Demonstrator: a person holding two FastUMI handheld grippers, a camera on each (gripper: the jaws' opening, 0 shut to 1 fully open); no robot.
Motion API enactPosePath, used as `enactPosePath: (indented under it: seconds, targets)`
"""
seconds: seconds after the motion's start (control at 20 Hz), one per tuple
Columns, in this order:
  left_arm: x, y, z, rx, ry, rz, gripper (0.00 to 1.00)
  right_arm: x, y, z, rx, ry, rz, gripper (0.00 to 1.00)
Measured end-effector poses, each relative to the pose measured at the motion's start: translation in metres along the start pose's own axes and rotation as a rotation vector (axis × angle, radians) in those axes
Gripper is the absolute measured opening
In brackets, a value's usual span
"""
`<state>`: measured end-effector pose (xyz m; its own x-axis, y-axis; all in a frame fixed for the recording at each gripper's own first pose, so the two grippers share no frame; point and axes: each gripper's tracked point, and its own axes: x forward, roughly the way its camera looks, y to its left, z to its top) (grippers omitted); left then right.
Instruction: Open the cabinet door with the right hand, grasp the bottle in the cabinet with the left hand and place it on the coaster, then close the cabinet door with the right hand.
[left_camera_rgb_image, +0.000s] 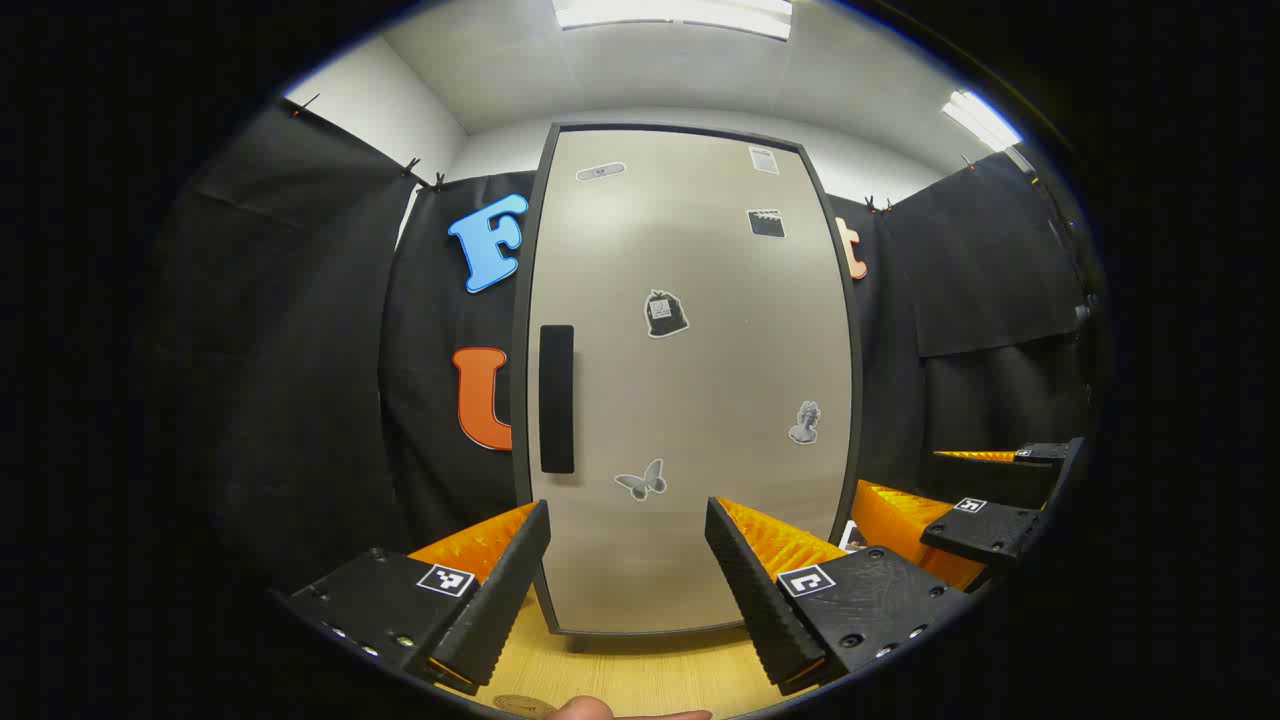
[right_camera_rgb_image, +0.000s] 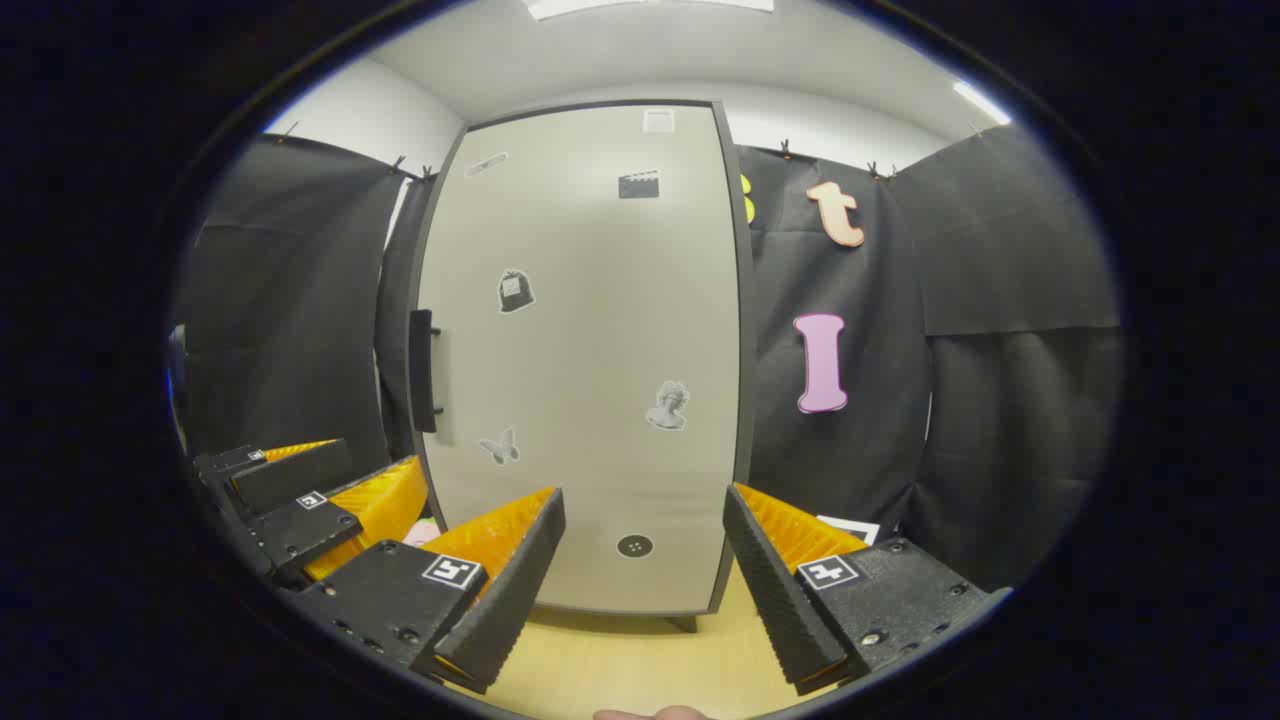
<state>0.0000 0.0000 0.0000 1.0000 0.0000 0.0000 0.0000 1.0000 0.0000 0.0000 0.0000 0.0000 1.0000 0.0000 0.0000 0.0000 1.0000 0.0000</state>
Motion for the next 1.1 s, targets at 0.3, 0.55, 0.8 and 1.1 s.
enactPosePath:
  seconds: [0.3, 0.55, 0.8, 1.1]
  targets:
    - [0.002, 0.001, -0.002, -0.003, 0.002, 0.006, 0.94, -0.002, 0.01, -0.001, 0.024, 0.0, 0.048, 1.0]
    - [0.003, -0.001, -0.004, -0.008, 0.006, 0.006, 0.94, -0.002, 0.014, -0.001, 0.036, 0.001, 0.071, 1.0]
    - [0.007, -0.003, -0.005, -0.007, 0.007, 0.001, 0.94, 0.001, 0.018, -0.008, 0.026, 0.023, 0.092, 1.0]
    - [0.004, 0.001, -0.006, 0.004, 0.003, -0.003, 0.94, 0.011, 0.03, -0.011, 0.009, 0.038, 0.133, 1.0]
